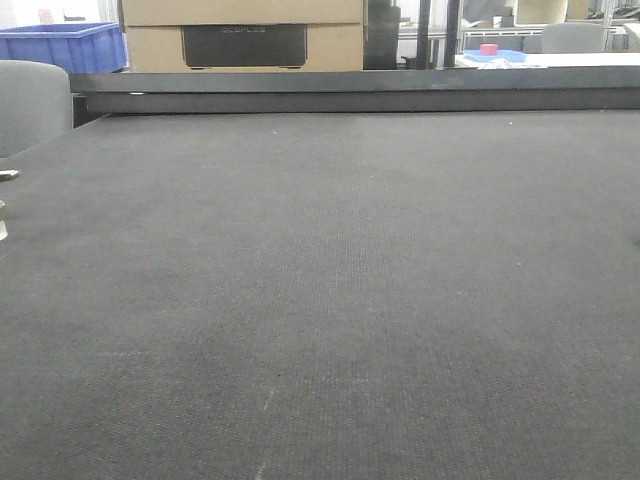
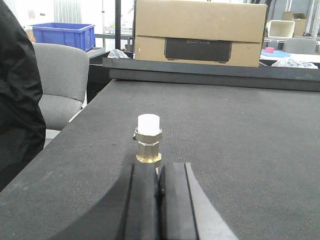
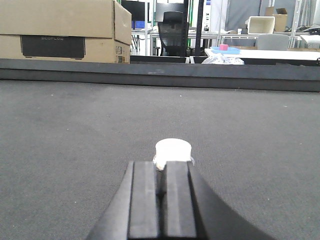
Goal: Place valve from conveyor to right shelf box
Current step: 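Move both grippers down toward the white-and-brass valves on the conveyor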
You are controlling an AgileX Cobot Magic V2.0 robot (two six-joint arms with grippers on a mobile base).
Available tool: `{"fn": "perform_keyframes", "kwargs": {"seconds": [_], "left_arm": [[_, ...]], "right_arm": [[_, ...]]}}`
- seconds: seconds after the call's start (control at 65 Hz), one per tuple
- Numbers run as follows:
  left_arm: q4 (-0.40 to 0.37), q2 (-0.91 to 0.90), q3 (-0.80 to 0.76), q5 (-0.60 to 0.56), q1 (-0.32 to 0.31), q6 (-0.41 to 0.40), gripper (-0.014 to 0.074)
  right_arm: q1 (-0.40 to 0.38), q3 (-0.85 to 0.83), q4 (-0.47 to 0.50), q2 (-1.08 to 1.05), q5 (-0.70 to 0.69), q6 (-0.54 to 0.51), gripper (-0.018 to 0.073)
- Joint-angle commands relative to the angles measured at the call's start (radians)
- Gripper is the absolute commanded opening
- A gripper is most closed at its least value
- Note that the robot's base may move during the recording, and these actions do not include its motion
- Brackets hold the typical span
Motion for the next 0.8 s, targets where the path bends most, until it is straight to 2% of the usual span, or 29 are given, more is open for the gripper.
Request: {"fn": "perform_keyframes", "kwargs": {"seconds": [0.0, 0.462, 0.785], "left_arm": [[-0.006, -0.005, -0.001, -0.019, -0.004, -0.003, -0.0111], [-0.006, -0.005, -0.001, -0.026, -0.002, -0.003, -0.0111], [-0.006, -0.005, -0.001, -0.206, -0.002, -0.003, -0.0111]], "right_arm": [[0.002, -0.001, -0.002, -0.004, -0.024, 0.000, -0.0158], [0.002, -0.001, -0.002, -0.004, -0.024, 0.000, -0.0158], [0.002, -0.001, -0.002, -0.004, -0.131, 0.000, -0.0158]]}}
